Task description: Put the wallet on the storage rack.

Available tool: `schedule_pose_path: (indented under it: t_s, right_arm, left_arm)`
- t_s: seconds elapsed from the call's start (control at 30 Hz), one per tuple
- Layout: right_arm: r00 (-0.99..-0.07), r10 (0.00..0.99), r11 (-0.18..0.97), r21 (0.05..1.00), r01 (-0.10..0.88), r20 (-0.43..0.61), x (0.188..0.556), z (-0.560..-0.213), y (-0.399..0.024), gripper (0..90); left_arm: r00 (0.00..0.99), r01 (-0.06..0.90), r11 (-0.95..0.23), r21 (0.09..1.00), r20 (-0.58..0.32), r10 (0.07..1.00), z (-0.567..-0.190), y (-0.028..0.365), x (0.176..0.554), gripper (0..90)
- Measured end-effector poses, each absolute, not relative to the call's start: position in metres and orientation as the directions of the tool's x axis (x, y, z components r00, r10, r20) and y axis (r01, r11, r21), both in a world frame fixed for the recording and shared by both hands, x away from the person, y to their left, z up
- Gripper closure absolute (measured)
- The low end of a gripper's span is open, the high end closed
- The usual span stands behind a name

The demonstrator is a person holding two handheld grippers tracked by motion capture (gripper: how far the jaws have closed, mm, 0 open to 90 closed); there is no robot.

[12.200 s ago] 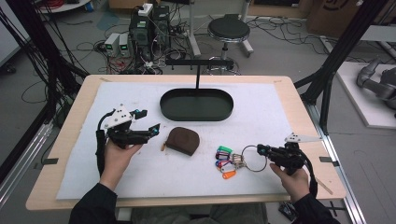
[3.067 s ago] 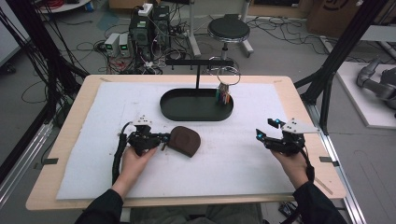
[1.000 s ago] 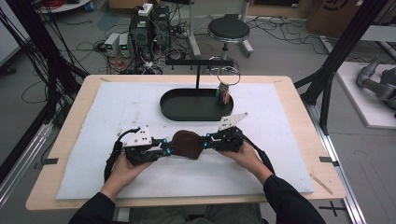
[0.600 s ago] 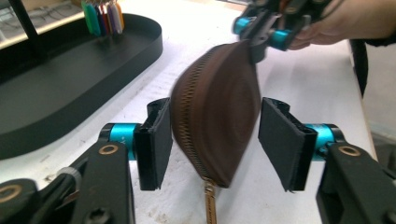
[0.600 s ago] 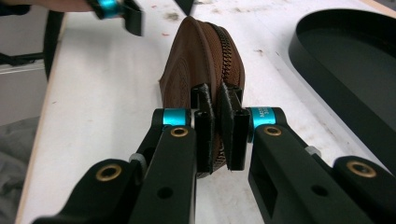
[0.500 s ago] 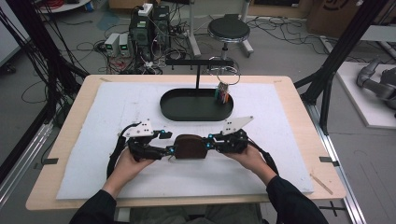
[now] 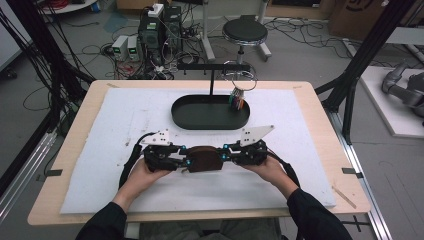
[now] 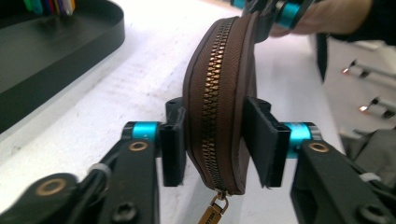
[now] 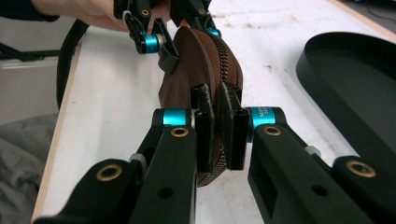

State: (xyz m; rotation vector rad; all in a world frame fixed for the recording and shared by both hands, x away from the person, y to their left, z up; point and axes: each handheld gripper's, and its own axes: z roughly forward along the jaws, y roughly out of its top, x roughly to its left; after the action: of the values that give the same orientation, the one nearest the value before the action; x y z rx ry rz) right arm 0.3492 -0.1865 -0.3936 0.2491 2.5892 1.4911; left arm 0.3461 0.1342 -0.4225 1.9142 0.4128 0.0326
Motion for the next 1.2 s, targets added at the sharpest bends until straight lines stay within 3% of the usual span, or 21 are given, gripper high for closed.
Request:
schedule_pose_path:
  t_s: [0.1,0.27,0.37,0.53,0.87,1.2]
  right_arm:
    - [-0.973,0.226,0.474,0.877,0.079,-0.035,0.349,-0.391,-0.189,84.7]
    - [-0.964,0.261,0.438,0.896,0.072,-0.050,0.350,-0.385,-0.197,73.5]
    - [-0.948,0.314,0.423,0.902,0.084,-0.059,0.349,-0.379,-0.205,55.4]
    - [-0.905,0.420,0.384,0.916,0.112,-0.066,0.347,-0.368,-0.232,43.1]
    - [-0.731,0.679,0.294,0.936,0.192,-0.063,0.348,-0.364,-0.292,40.7]
    - [-0.590,0.804,0.253,0.939,0.231,-0.072,0.353,-0.369,-0.328,41.0]
  left_arm:
    - [0.941,0.260,-0.290,0.921,-0.174,0.292,-0.418,0.135,0.346,65.7]
    - [0.947,0.225,-0.284,0.932,-0.141,0.290,-0.410,0.129,0.342,68.4]
    - [0.941,0.222,-0.254,0.941,-0.139,0.308,-0.404,0.128,0.343,68.7]
    - [0.922,0.212,-0.234,0.949,-0.115,0.368,-0.389,0.128,0.348,68.8]
    - [0.875,0.198,-0.213,0.957,-0.075,0.478,-0.369,0.122,0.362,68.9]
    - [0.818,0.230,-0.203,0.952,-0.076,0.571,-0.370,0.119,0.384,68.8]
